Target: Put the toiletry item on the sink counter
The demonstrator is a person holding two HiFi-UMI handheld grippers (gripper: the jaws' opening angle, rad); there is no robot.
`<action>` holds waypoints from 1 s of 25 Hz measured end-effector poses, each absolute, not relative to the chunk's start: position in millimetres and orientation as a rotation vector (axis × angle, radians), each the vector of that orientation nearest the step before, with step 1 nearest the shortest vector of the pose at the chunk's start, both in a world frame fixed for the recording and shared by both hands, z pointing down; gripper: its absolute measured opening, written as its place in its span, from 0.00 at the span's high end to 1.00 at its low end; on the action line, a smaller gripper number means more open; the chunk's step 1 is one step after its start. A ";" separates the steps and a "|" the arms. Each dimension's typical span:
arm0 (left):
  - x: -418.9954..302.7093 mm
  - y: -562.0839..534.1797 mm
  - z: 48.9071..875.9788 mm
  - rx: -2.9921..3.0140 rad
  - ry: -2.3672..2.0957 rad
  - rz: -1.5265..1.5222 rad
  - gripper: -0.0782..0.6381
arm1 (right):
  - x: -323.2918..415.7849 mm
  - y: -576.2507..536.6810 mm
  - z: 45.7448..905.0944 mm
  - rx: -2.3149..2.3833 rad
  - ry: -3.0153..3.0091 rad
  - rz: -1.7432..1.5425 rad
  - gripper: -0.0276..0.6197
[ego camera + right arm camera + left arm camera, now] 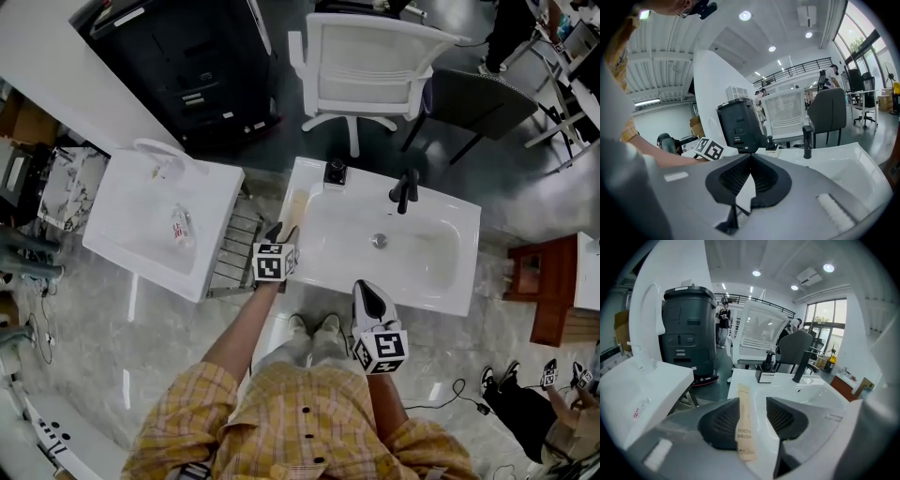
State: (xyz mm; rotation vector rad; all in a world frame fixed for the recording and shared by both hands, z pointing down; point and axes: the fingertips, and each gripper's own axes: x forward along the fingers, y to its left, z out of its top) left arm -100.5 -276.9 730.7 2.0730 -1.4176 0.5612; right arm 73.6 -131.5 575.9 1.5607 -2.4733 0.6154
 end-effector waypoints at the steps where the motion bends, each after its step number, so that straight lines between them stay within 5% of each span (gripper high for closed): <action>1: -100.7 -272.5 727.2 2.069 -1.419 0.551 0.65 | 72.9 -129.7 573.3 1.561 -2.481 0.611 0.96; 15: -98.5 -223.6 645.0 2.156 -1.456 0.395 0.69 | 64.5 -123.1 531.4 1.574 -2.528 0.489 0.96; 25: -96.0 -178.9 584.5 2.273 -1.477 0.298 0.86 | 49.5 -119.0 518.8 1.556 -2.566 0.460 0.96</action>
